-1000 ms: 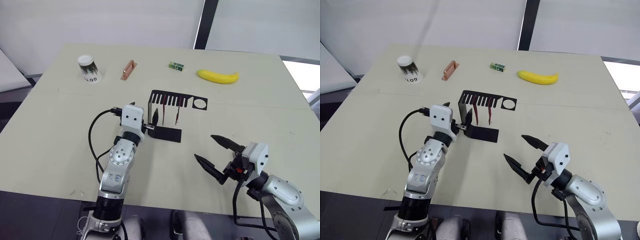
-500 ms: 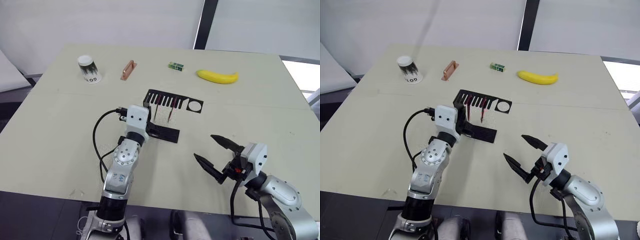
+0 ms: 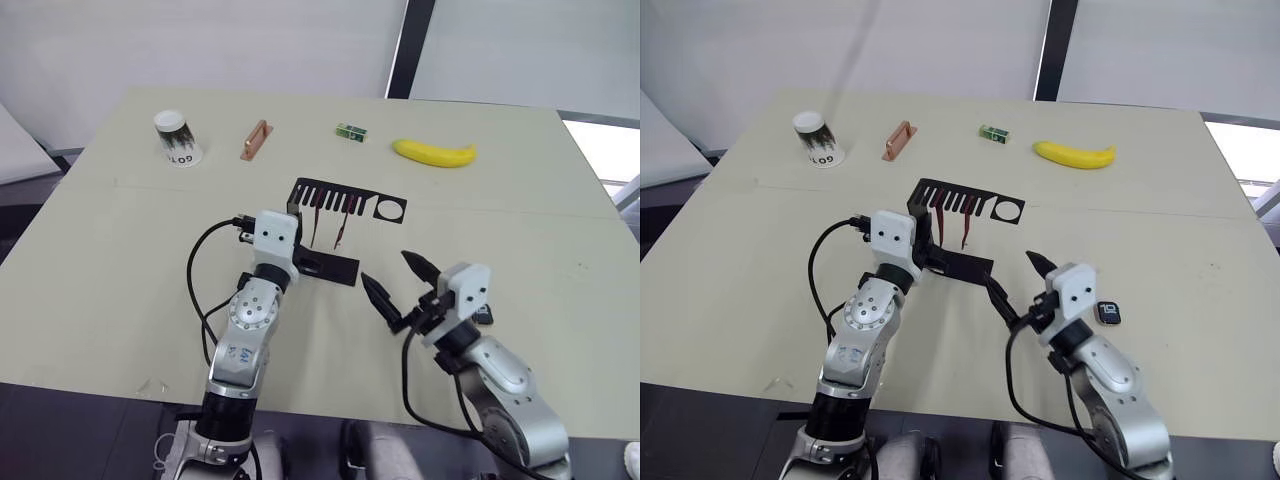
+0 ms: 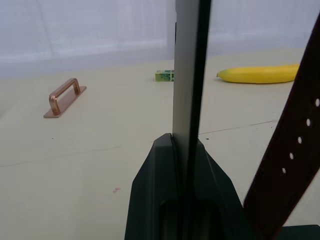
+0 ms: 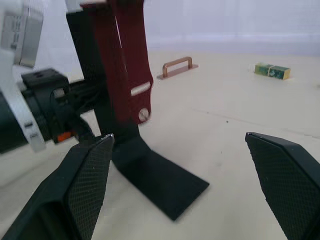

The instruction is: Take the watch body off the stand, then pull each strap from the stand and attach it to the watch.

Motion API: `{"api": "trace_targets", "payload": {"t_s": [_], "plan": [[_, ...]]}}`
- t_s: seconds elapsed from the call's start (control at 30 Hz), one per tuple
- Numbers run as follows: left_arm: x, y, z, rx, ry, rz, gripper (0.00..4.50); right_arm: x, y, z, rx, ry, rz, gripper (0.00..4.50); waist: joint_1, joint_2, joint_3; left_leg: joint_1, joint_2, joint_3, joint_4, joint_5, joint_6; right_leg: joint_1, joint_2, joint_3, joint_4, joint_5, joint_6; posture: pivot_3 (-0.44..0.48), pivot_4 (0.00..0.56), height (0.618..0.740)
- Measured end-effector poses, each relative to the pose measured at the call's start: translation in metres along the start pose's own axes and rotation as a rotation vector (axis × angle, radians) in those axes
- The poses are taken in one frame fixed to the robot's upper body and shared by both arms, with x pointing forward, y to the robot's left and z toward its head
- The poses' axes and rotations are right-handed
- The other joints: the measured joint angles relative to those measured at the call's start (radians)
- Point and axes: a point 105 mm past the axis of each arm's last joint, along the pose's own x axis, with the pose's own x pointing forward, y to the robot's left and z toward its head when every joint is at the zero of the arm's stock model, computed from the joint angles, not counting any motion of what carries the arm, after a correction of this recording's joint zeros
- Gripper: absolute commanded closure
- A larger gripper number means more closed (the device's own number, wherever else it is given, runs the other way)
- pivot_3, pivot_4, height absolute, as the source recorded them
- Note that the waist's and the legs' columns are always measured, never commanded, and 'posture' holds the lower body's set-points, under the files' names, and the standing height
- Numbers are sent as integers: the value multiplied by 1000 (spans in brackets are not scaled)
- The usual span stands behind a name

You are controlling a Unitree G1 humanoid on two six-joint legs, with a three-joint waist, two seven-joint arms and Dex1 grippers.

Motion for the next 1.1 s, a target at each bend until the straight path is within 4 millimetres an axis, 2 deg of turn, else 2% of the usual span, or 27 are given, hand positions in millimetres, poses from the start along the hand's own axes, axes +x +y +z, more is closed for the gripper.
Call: {"api": "trace_targets", "payload": {"t_s": [0.13,0.3,0.87,1.1], "plan": [[1,-1,0,5,-7,14,4471,20,12,5,7,-36,11,0,0,0,0,-1,0,0,0,0,0,0,0,0,1,0,0,0,150,740],[1,-2,0,3,-18,26,4471,32,22,3,6,-35,35,0,-1,0,0,-1,0,0,0,0,1,0,0,-1,1,0,0,0,150,740],[4,-2,0,13,-31,34,4471,56,11,1,-30,-30,-39,0,-2,0,0,-2,0,-1,0,0,1,-1,0,-1,1,0,0,0,150,740],[5,0,0,13,-25,43,4471,61,-5,1,-92,-27,-125,0,-4,0,0,-2,0,0,0,0,1,-1,0,-1,1,0,0,0,150,740]]}}
